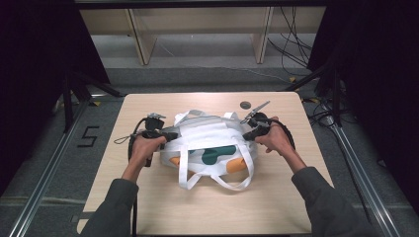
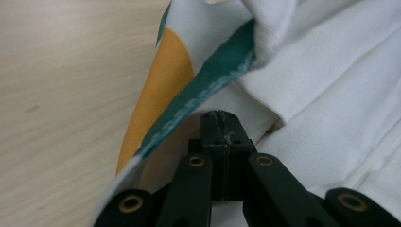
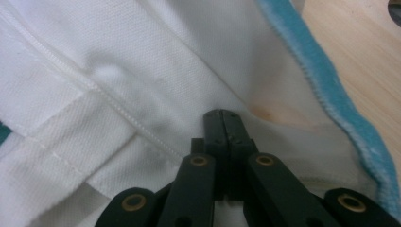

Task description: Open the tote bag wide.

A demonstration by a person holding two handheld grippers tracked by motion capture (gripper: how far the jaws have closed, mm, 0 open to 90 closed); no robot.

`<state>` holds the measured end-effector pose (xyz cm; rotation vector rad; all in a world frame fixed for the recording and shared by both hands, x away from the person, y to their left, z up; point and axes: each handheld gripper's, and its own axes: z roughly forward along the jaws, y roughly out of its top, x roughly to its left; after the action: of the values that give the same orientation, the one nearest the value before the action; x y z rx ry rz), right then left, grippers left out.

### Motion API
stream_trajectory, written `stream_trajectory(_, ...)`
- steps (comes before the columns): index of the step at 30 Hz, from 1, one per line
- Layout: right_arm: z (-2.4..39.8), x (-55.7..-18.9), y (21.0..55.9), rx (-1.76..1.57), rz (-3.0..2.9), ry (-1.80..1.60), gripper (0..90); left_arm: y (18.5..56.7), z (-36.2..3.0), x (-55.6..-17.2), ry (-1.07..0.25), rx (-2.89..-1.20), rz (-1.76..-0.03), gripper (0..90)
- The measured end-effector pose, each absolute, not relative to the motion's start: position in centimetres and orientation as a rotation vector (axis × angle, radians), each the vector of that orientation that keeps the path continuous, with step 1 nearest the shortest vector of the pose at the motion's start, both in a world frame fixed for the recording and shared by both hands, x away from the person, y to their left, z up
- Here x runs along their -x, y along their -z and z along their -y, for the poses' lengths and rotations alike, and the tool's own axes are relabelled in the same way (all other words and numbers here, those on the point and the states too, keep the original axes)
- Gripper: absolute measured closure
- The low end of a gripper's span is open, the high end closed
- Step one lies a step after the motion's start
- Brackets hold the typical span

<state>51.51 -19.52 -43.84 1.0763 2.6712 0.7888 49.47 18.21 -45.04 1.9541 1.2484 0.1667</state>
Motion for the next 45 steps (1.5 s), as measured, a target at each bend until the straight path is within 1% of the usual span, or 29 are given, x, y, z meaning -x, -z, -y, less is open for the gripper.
stream_trajectory(1, 19.6, -51.3, 43.4, -1.052, -2.674, -0.759, 90.0, 44.6, -17.7, -49.3, -0.235, -2.011, -1.239, 89.7)
stream_trajectory(2, 19.5, -51.3, 43.1, -1.048, -2.67, -0.735, 90.0, 44.1, -17.6, -49.0, -0.269, -2.076, -1.208, 89.6)
stream_trajectory(3, 19.3, -51.2, 42.6, -1.038, -2.66, -0.728, 90.0, 43.9, -17.3, -48.8, -0.304, -2.087, -1.196, 89.6)
stream_trajectory(4, 19.3, -51.2, 42.6, -1.038, -2.66, -0.728, 90.0, 43.9, -17.3, -48.8, -0.304, -2.087, -1.196, 89.4)
stream_trajectory(5, 19.2, -51.3, 41.3, -1.009, -2.631, -0.779, 90.0, 43.5, -16.8, -48.5, -0.344, -2.099, -1.181, 89.2)
stream_trajectory(6, 18.8, -51.0, 40.6, -1.071, -2.61, -0.811, 90.0, 43.4, -16.5, -48.4, -0.37, -2.112, -1.172, 88.8)
stream_trajectory(8, 18.3, -51.4, 39.6, -0.973, -2.569, -0.938, 90.0, 42.9, -16.3, -48.3, -0.345, -2.081, -1.164, 88.7)
stream_trajectory(10, 17.3, -51.6, 39.1, -0.939, -2.562, -0.964, 90.0, 42.1, -15.7, -48.1, -0.342, -2.075, -1.128, 88.8)
stream_trajectory(14, 15.2, -52.4, 39.9, -0.932, -2.58, -0.961, 90.0, 40.5, -13.8, -47.3, -0.299, -2.075, -1.033, 87.8)
stream_trajectory(17, 14.5, -52.5, 40.7, -0.965, -2.598, -0.927, 90.0, 40.5, -11.8, -47.5, -0.29, -2.121, -0.977, 87.7)
stream_trajectory(18, 14.5, -52.4, 40.7, -0.915, -2.615, -0.924, 90.0, 40.7, -11.3, -47.9, -0.283, -2.149, -0.979, 87.7)
stream_trajectory(20, 14.7, -51.8, 40.7, -0.925, -2.633, -0.943, 90.0, 41.5, -10.6, -49.1, -0.24, -2.136, -1.029, 88.9)
stream_trajectory(22, 15.2, -50.8, 40.7, -0.887, -2.676, -0.898, 90.0, 42.1, -10.0, -50.1, -0.179, -2.085, -1.077, 89.4)
stream_trajectory(24, 15.8, -49.4, 41.0, -0.832, -2.725, -0.938, 90.0, 42.6, -9.2, -50.8, -0.21, -2.121, -1.088, 89.4)
stream_trajectory(26, 16.6, -47.8, 41.9, -0.8, -2.845, -0.991, 90.0, 43.0, -9.0, -52.1, -0.191, -2.161, -1.13, 89.5)
stream_trajectory(29, 16.3, -44.6, 44.8, -0.804, -2.953, -0.804, 90.0, 43.7, -8.8, -53.7, -0.226, -2.107, -1.236, 89.7)
stream_trajectory(30, 16.3, -44.6, 44.8, -0.804, -2.953, -0.804, 90.0, 43.7, -8.8, -53.7, -0.226, -2.107, -1.236, 89.7)
stream_trajectory(31, 16.1, -43.5, 45.4, -0.74, -2.941, -0.8, 90.0, 43.5, -8.3, -53.7, -0.264, -2.132, -1.223, 89.7)
stream_trajectory(32, 16.1, -43.3, 45.1, -0.745, -2.946, -0.801, 90.0, 43.2, -8.1, -53.4, -0.296, -2.147, -1.206, 89.6)
stream_trajectory(33, 16.1, -43.7, 44.7, -0.682, -2.943, -0.814, 90.0, 42.9, -7.9, -53.0, -0.321, -2.156, -1.182, 89.6)
stream_trajectory(34, 16.1, -43.8, 44.1, -0.707, -2.93, -0.825, 90.0, 42.6, -7.9, -52.5, -0.337, -2.157, -1.154, 89.4)
stream_trajectory(37, 15.9, -45.0, 41.5, -0.709, -2.81, -0.997, 90.0, 41.6, -8.3, -50.9, -0.332, -2.14, -1.068, 88.7)
stream_trajectory(38, 15.7, -45.5, 40.7, -0.698, -2.777, -1.029, 90.0, 41.6, -8.3, -50.9, -0.332, -2.14, -1.068, 88.4)
stream_trajectory(39, 15.3, -46.0, 40.0, -0.696, -2.753, -1.04, 90.0, 41.5, -8.5, -49.9, -0.32, -2.157, -1.031, 88.1)
stream_trajectory(40, 15.3, -46.0, 40.0, -0.696, -2.753, -1.04, 90.0, 41.5, -8.5, -49.9, -0.32, -2.157, -1.031, 87.8)
stream_trajectory(42, 13.8, -47.7, 39.3, -0.718, -2.686, -1.022, 90.0, 42.3, -8.9, -48.7, -0.259, -2.205, -0.981, 87.3)
stream_trajectory(45, 12.2, -49.6, 40.0, -0.72, -2.724, -0.986, 90.0, 43.5, -9.4, -47.1, -0.218, -2.277, -0.936, 87.5)
